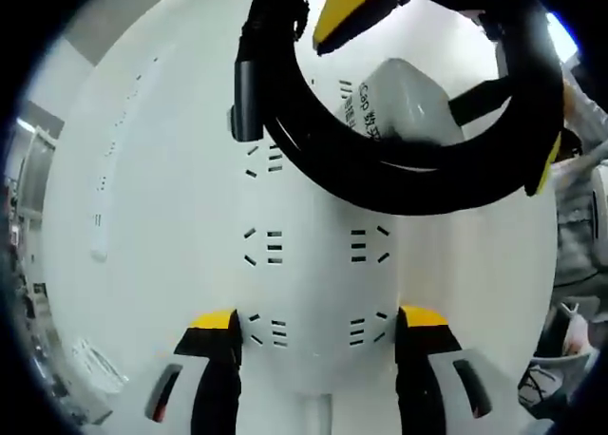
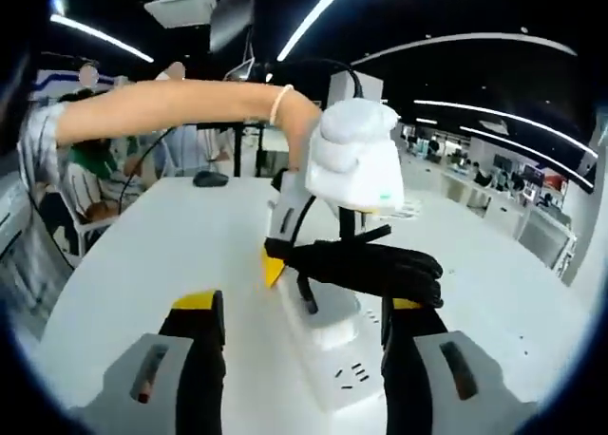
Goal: Straighten the power strip on the desk, plug the charger into it
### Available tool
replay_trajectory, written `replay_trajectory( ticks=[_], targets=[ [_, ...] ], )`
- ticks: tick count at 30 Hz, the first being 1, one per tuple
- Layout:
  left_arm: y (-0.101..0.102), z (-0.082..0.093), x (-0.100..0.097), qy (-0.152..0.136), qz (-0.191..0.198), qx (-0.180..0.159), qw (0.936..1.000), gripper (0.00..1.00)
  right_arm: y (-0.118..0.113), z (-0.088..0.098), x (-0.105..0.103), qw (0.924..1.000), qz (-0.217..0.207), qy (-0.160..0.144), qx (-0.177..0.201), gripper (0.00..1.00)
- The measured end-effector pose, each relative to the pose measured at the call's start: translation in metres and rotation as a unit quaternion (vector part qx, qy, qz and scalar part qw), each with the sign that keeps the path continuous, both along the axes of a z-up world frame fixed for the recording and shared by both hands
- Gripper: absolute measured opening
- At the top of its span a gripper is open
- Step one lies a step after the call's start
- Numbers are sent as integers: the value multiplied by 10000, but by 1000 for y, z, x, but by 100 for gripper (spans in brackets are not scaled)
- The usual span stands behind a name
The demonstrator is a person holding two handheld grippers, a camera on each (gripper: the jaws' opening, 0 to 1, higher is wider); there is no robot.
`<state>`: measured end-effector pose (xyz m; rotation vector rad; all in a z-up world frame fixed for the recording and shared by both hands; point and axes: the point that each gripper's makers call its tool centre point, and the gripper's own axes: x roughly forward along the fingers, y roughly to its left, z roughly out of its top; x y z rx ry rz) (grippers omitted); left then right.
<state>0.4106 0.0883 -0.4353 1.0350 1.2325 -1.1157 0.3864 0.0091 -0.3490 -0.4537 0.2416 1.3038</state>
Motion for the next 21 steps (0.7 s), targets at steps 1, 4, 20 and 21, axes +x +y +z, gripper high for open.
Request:
replay_trajectory(
  ticks=[1,4,20,21],
  targets=[
    [0,0,1,0,0,-2,10000,65,-1,-2,0,9998,50,-12,-183,59],
    [1,1,2,3,1,21,10000,65,0,-8,0,9981,134,-41,-601,55],
    [0,3,3,0,-20,-2,10000,64,5,-6,9,9860,-68,-113,-1662,23],
    [0,3,3,-2,-20,-8,10000,64,4,-6,9,9835,-55,-125,-1806,23]
  ],
)
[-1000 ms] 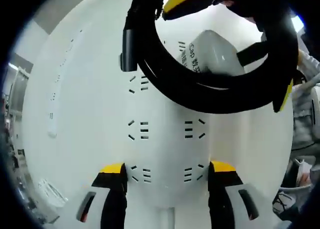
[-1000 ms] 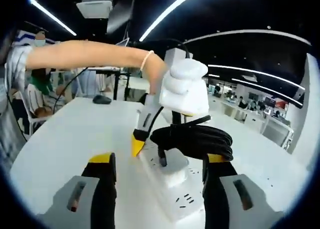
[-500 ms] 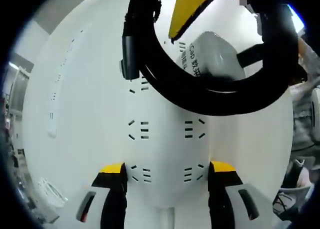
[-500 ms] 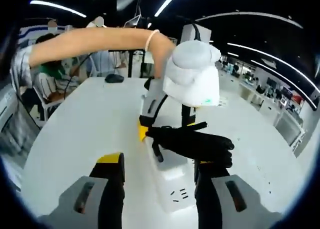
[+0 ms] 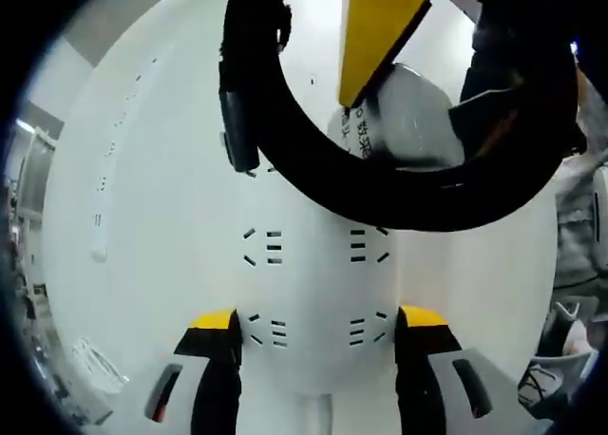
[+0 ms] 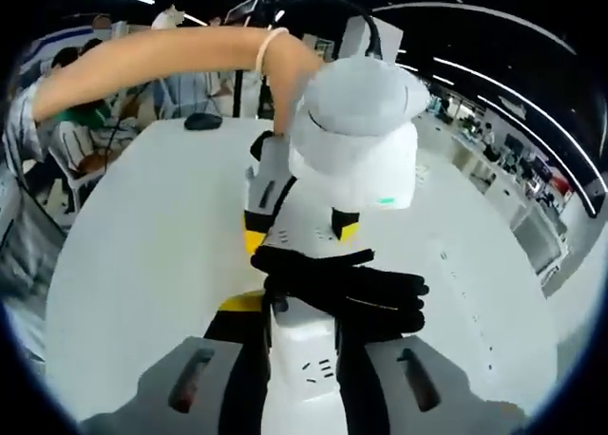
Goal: Straighten the power strip on the desk, plug the charger into it
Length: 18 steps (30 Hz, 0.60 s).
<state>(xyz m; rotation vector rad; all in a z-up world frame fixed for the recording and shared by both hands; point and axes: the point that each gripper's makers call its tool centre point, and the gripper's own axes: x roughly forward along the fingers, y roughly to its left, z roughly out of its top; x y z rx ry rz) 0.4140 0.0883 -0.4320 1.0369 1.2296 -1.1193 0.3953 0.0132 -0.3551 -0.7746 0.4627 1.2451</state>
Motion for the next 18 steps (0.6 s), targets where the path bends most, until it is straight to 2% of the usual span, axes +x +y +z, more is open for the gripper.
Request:
replay_trajectory(
  ticks=[6,7,10,15,18],
  targets=[
    [-1,0,0,-5,-12,10,10000,64,-2,-2,2,9988,-122,78,-465,21],
    [-1,0,0,-6,-14,12,10000,64,-4,-3,4,9981,-248,162,-543,21],
    [-1,0,0,-11,-25,17,10000,64,-5,-5,5,9965,-204,34,-805,20],
    [-2,0,0,-11,-66,43,10000,64,-7,-8,8,9950,-312,39,-946,20],
    [-2,0,0,-15,-88,15,10000,64,-10,-11,7,9896,-306,-197,-1393,19]
  ],
)
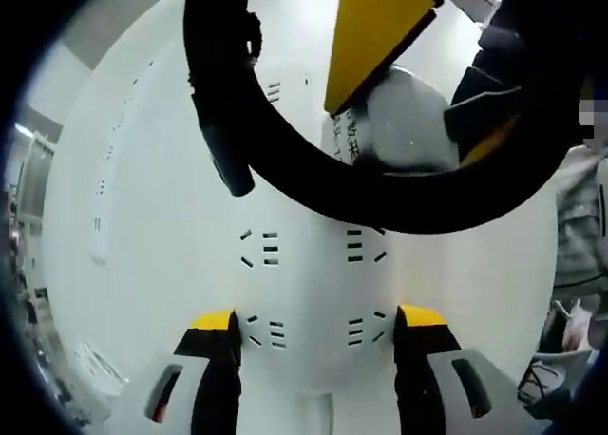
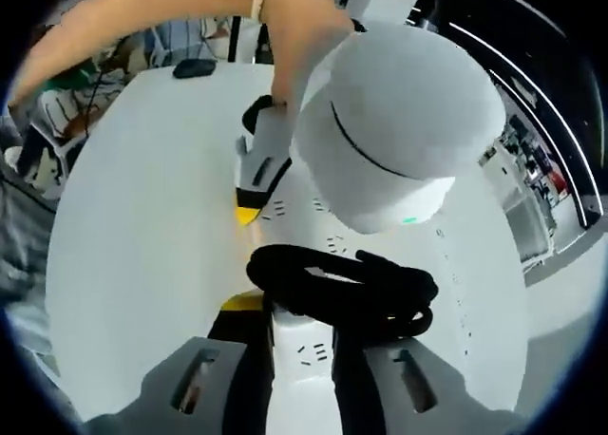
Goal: Straighten the power strip on the desk, plug the charger into it
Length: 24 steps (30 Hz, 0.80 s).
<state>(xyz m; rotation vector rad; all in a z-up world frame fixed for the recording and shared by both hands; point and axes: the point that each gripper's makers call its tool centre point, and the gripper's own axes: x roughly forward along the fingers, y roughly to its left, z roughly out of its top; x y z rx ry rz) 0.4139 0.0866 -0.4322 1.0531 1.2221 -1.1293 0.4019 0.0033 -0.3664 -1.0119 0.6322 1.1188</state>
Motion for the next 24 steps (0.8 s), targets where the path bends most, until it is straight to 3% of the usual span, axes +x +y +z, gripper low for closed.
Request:
replay_trajectory(
  ticks=[2,7,12,15,16,17,24],
  targets=[
    [1,0,2,1,-14,-30,10000,64,0,-1,0,9998,24,-60,-194,19],
    [2,0,4,-10,-36,-159,9999,64,1,-4,8,9987,-78,152,-488,19],
    [2,0,8,-6,-47,-151,9999,64,0,-6,12,9983,-192,217,-509,19],
    [2,0,9,-9,-48,-162,9999,64,-2,-9,12,9948,-160,-62,-1005,19],
    [2,0,11,-11,-52,-188,9998,64,-7,-14,17,9921,-403,-165,-1175,19],
    [2,0,12,-14,-48,-198,9998,64,-8,-16,13,9915,-188,-15,-1286,19],
    [1,3,19,3,-23,-142,9999,65,-6,-11,12,9942,-255,-226,-1020,20]
  ],
)
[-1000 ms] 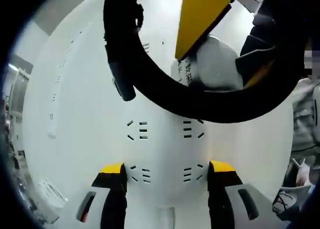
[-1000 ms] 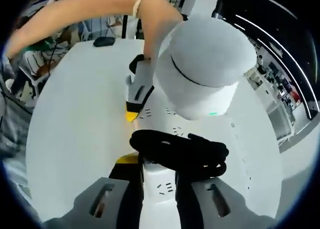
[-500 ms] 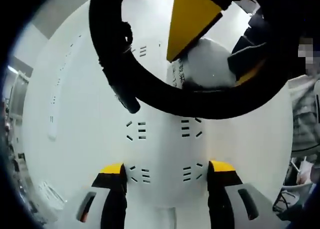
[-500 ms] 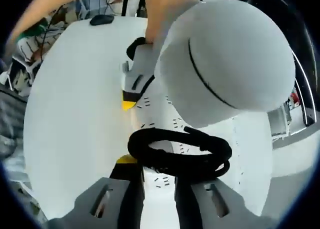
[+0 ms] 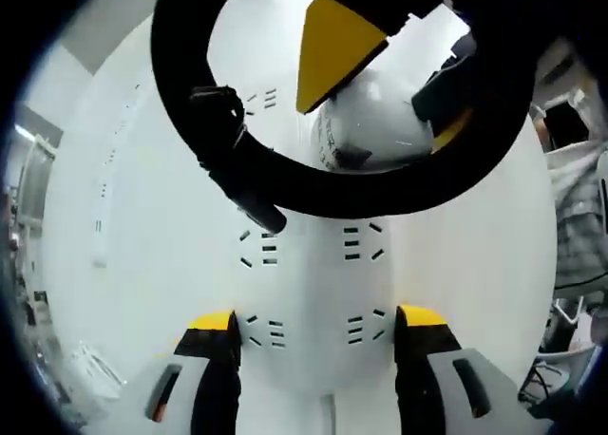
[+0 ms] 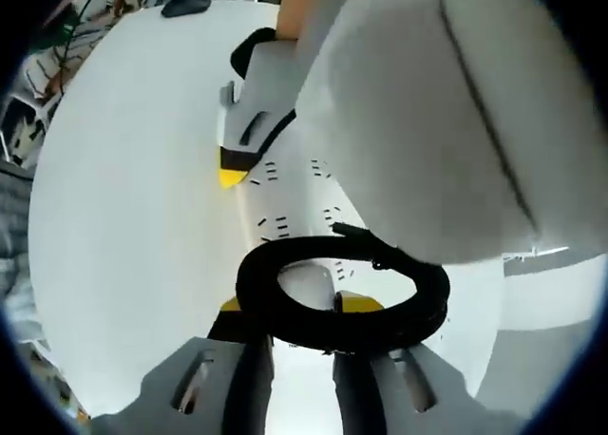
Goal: Straighten the power strip on the desk, plug the charger into it
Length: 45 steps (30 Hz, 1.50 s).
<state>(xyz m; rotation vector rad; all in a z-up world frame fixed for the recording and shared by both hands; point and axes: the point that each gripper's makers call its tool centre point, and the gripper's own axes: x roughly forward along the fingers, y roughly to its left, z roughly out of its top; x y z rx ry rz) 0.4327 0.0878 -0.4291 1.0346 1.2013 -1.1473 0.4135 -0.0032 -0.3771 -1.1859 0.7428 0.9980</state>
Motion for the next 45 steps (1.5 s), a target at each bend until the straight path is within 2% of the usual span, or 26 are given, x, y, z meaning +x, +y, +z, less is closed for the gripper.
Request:
replay_trajectory(
  ticks=[2,3,7,10,12,15,17,21,25,27,29,31,34,35,37,40,45],
  targets=[
    [-2,1,16,16,34,60,10000,65,-1,1,0,9999,29,-64,125,20],
    [-2,1,16,15,48,62,10000,66,-1,2,0,9999,59,-70,142,20],
    [-2,0,9,-14,78,-55,10000,66,0,2,1,9995,50,-92,284,22],
    [-4,0,4,-95,220,-285,9993,68,1,2,0,9973,200,-57,705,23],
    [-5,2,2,-279,287,-509,9979,68,1,2,0,9948,101,38,1013,24],
    [-5,5,-2,-612,206,-873,9941,70,0,1,0,9924,192,65,1212,25],
    [-2,7,-5,-794,262,-968,9918,69,2,0,-2,9904,222,105,1359,26],
    [-2,11,-7,-1038,248,-1297,9858,69,3,0,-5,9869,213,194,1590,30],
    [0,17,-7,-1352,257,-1431,9801,70,-1,-6,-7,9868,154,229,1595,43],
    [3,22,-4,-1647,234,-1514,9744,74,-3,-7,-7,9870,181,134,1594,47],
    [5,25,-5,-1705,281,-1586,9721,78,-2,-5,-8,9844,155,104,1752,55],
    [5,28,-3,-1832,354,-1817,9655,87,-1,-3,-8,9814,110,76,1917,59],
    [4,34,-2,-1907,440,-1968,9607,95,0,2,-7,9780,80,-34,2084,67],
    [3,37,0,-2001,430,-2056,9570,98,1,5,-6,9766,63,-84,2147,69],
    [2,40,1,-2110,373,-2120,9535,99,1,10,-4,9741,26,-189,2254,74],
    [0,47,4,-2313,437,-2292,9445,99,2,17,-1,9691,-24,-359,2442,83],
    [-11,74,14,-2925,637,-2950,9074,99,6,30,2,9528,-150,-521,2986,100]
  ],
)
